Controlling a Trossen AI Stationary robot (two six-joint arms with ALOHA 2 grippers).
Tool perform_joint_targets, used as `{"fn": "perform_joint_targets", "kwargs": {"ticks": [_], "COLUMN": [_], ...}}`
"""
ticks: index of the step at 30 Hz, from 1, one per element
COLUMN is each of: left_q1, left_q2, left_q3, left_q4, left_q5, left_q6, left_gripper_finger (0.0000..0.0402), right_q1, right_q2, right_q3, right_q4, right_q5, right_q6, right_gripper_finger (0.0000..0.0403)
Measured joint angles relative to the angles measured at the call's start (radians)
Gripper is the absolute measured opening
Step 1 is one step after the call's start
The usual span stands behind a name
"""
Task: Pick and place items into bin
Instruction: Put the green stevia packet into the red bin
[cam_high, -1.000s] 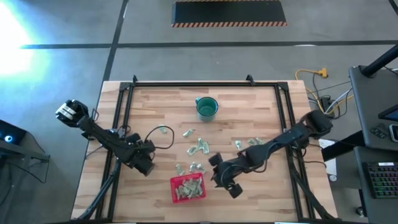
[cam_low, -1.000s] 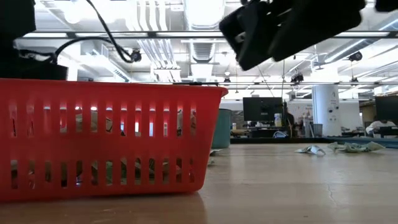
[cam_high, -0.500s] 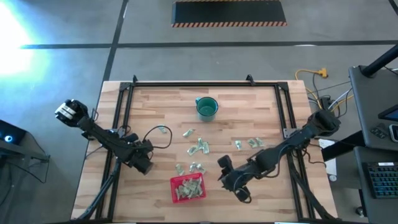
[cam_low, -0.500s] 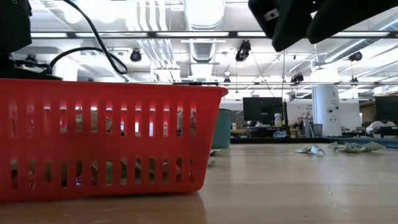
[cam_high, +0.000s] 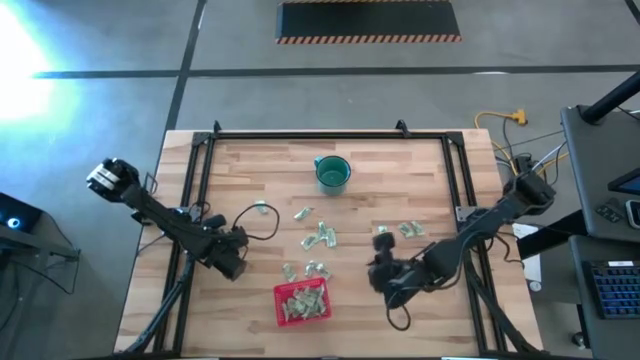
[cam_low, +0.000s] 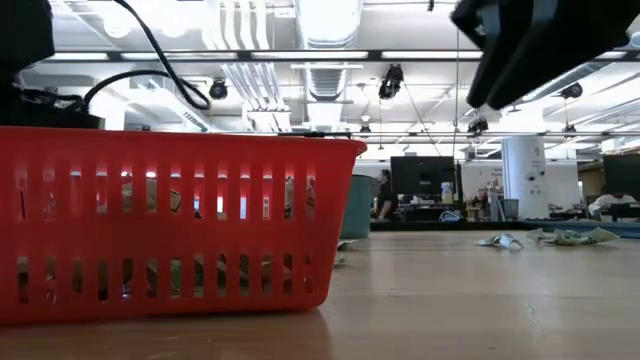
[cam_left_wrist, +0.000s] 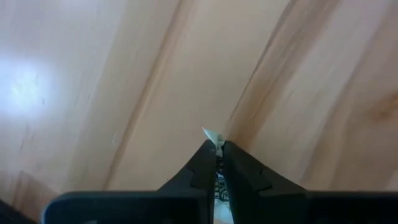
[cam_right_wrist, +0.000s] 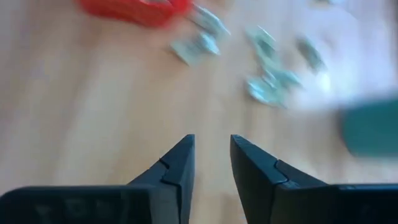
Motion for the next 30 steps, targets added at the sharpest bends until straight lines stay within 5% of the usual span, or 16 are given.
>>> {"fn": "perform_joint_targets", "kwargs": {"ticks": [4,9,20,30], "left_q1": [0.0,0.0,-0.001,-0.001], "left_q2": [-0.011,-0.023,-0.026,0.034], "left_q3": [0.014,0.041,0.102,0.101], "left_q4": [0.044,0.182,0.561,0.968], "left_q5": [-0.022,-0.048,-0.046,0.249], "left_q6": [0.065,0.237,0.695,1.034], "left_gripper_finger": [0.0002,0.0001,0.0,0.0], "right_q1": [0.007,0.006,0.005,-0.01], "right_q2": [-0.012,-0.012,-0.012,-0.043], "right_q3": [-0.001,-0.019,-0.16,-0.251], "right_q4": [-0.213,-0.421,-0.444,-0.294], "right_q5": [0.131,0.166,0.172,0.183], "right_q6": [0.213,0.469,0.602,0.6], "right_gripper_finger": [0.0076,0.0064,0.0059,0.0066]}}
